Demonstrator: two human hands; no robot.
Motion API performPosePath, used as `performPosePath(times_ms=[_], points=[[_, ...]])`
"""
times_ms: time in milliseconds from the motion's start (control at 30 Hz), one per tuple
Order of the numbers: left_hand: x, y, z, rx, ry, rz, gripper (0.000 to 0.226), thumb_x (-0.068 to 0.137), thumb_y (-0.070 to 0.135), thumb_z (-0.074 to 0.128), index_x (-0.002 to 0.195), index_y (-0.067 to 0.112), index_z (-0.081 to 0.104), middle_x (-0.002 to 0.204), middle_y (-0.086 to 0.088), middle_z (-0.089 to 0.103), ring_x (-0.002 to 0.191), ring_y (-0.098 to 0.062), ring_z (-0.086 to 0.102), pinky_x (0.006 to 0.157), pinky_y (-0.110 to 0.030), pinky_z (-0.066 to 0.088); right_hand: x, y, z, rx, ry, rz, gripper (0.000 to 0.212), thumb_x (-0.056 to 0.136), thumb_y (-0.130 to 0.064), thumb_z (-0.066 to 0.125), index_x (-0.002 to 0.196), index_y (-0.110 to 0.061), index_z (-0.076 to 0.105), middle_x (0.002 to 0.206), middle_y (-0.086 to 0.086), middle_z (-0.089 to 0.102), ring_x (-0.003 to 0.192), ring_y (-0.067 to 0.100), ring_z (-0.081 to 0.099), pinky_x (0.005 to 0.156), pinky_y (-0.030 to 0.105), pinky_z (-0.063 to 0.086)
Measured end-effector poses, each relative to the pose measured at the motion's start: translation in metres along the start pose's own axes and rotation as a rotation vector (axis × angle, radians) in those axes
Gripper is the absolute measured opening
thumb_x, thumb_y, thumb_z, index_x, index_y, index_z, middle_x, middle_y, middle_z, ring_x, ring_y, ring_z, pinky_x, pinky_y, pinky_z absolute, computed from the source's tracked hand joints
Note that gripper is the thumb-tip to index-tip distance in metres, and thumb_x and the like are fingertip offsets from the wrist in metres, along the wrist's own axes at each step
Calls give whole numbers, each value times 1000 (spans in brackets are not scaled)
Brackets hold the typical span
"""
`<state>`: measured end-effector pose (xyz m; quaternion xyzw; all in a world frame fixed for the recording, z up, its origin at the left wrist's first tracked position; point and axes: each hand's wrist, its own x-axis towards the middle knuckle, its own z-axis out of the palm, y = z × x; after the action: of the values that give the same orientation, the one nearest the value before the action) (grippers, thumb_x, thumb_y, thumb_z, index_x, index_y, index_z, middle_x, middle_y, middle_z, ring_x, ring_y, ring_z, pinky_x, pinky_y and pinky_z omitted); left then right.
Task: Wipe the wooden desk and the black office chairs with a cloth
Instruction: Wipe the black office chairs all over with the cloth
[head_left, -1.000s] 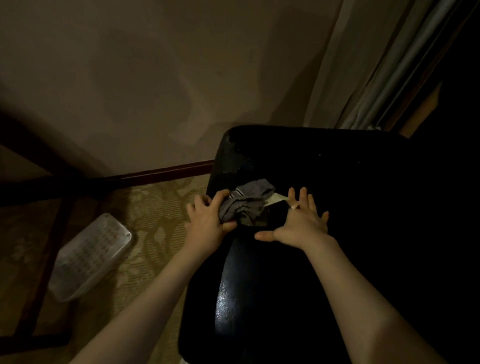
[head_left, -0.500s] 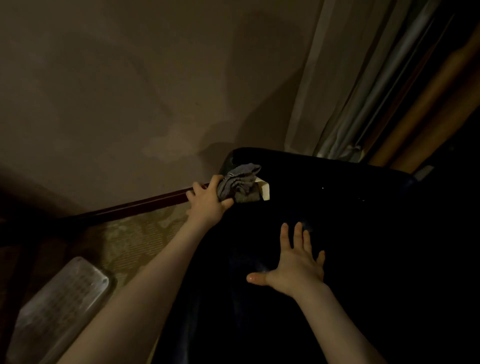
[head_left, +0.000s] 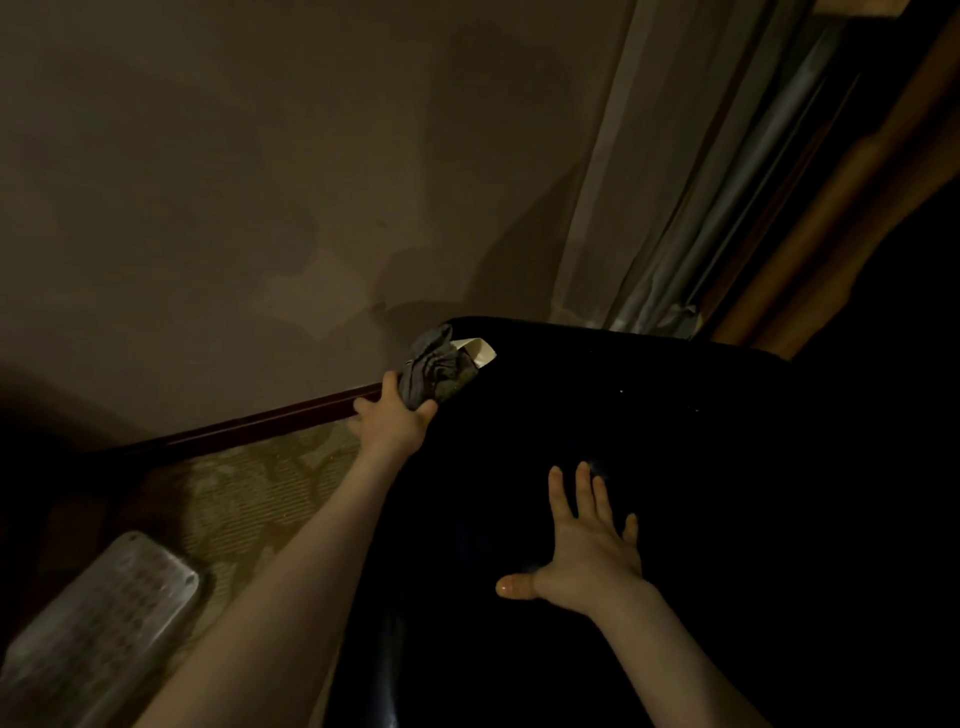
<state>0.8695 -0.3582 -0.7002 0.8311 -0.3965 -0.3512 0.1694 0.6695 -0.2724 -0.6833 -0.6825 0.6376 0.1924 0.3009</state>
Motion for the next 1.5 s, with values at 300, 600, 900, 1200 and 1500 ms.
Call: performPosePath(times_ms=[300, 600, 900, 1200, 1500], points=[[-62, -72, -3, -132, 94, -62, 62, 90, 34, 56, 142, 24, 26, 138, -27, 29, 124, -49, 33, 106, -49, 29, -22, 21, 2, -238, -85, -147, 130, 68, -62, 70, 143, -23, -29, 147, 6, -40, 138, 22, -31, 114, 50, -12], [-150, -108, 6, -245, 234, -59, 55, 87, 25, 60, 136, 20, 36, 129, -25, 36, 121, -45, 37, 102, -44, 33, -54, 33, 6, -554, -33, -116, 130, 65, -60, 75, 145, -31, -24, 148, 11, -37, 139, 31, -29, 111, 57, -10], [-235, -71, 40, 85, 294, 304, 68, 84, 31, 65, 142, 25, 31, 128, -14, 30, 116, -33, 34, 94, -44, 38, -89, 48, 28, -259, 136, 154, 143, 65, -41, 82, 136, -11, -38, 145, 28, -34, 140, 37, -22, 114, 50, -5], [-235, -58, 89, 641, 224, 439, 83, 72, 48, 73, 139, 34, 26, 125, -15, 41, 113, -36, 44, 80, -57, 45, -99, 62, 68, 237, 51, 193, 147, 58, -58, 80, 144, -9, -27, 147, 14, -40, 140, 26, -28, 116, 37, -7], [-156, -77, 43, 391, 365, 130, 66, 84, 37, 64, 140, 36, 30, 133, -15, 29, 121, -36, 31, 91, -60, 40, -98, 63, 71, 262, 42, 159, 149, 58, -54, 82, 140, -5, -32, 145, 17, -41, 140, 28, -29, 115, 40, -8]])
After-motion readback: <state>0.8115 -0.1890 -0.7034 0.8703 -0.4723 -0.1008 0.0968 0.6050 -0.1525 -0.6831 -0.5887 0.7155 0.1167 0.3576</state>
